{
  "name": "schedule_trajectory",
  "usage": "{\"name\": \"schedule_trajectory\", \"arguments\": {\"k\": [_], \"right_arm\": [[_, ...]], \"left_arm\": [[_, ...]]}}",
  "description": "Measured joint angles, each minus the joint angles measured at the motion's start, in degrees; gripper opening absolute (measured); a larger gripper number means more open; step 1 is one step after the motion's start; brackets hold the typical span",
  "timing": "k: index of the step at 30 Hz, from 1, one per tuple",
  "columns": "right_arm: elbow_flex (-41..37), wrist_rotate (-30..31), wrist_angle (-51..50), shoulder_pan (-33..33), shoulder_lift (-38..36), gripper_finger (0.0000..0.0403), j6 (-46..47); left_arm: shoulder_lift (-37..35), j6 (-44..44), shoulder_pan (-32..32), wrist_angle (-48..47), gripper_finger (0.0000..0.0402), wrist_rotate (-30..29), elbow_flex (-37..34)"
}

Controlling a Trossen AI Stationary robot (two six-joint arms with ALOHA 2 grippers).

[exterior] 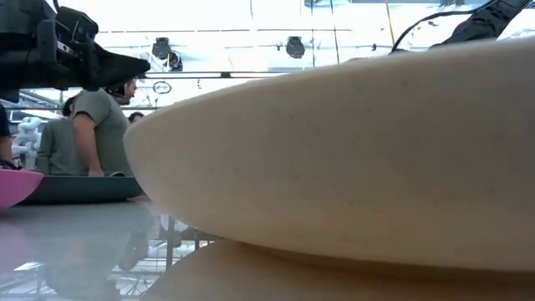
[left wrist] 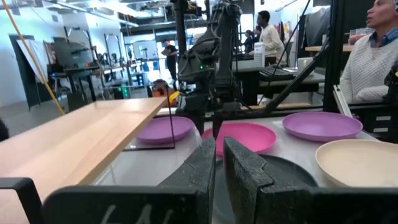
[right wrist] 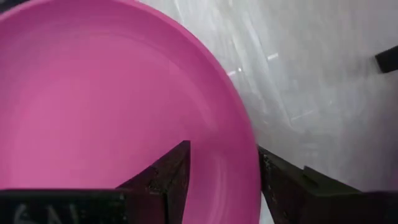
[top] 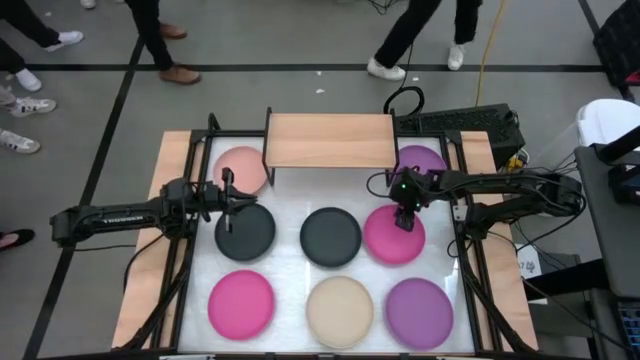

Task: Place and stack plates onto a shelf
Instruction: Put the right pink plate on the shelf

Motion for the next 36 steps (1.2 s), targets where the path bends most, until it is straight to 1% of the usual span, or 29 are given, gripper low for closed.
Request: {"name": "schedule_trajectory", "arguments": {"k": [3, 6, 8, 12, 13, 19, 22, 24, 27, 32, 36], "right_arm": [[0.00, 0.14, -0.01, -0.02, 0.00, 0.0157, -0.62], [0.00, 0.29, -0.32, -0.02, 0.00, 0.0136, -1.96], [0.00, 0.43, -0.36, -0.02, 0.00, 0.0107, -2.34], [0.00, 0.40, -0.36, -0.02, -0.05, 0.0023, -2.59], [0.00, 0.14, -0.40, -0.02, -0.19, 0.0014, -2.67], [0.00, -0.09, -1.07, 0.00, -2.27, 0.0004, -1.45], [0.08, -0.13, -2.22, 0.00, -5.07, 0.0002, -0.82], [1.07, 0.00, -4.87, 0.00, -7.33, 0.0001, -0.40], [3.37, 0.59, -7.88, 0.00, -11.32, 0.0001, 0.33], [9.60, 0.46, -15.01, 0.02, -16.72, 0.0001, 1.57], [13.92, 0.48, -14.23, 0.02, -19.37, 0.0000, 2.26]], "left_arm": [[0.00, 0.06, 0.00, -0.76, 0.0035, 0.00, 0.00], [-0.02, 0.08, 0.04, -0.62, 0.0035, 0.00, 0.00], [-0.02, 0.08, 0.04, -0.68, 0.0035, 0.00, 0.00], [-0.02, 0.11, 0.04, -0.64, 0.0035, -0.01, 0.00], [-0.02, 0.11, 0.04, -0.62, 0.0035, -0.01, 0.00], [-0.02, -0.18, 0.04, -0.64, 0.0035, -0.02, 0.00], [-0.02, -0.20, 0.04, -0.64, 0.0035, -0.02, 0.00], [-0.02, -0.24, 0.04, -0.64, 0.0035, -0.02, 0.00], [-0.02, -0.31, 0.04, -0.64, 0.0035, -0.02, 0.00], [-0.02, -0.33, 0.04, -0.62, 0.0035, -0.03, 0.00], [-0.02, -0.33, 0.04, -0.57, 0.0035, -0.17, 0.00]]}}
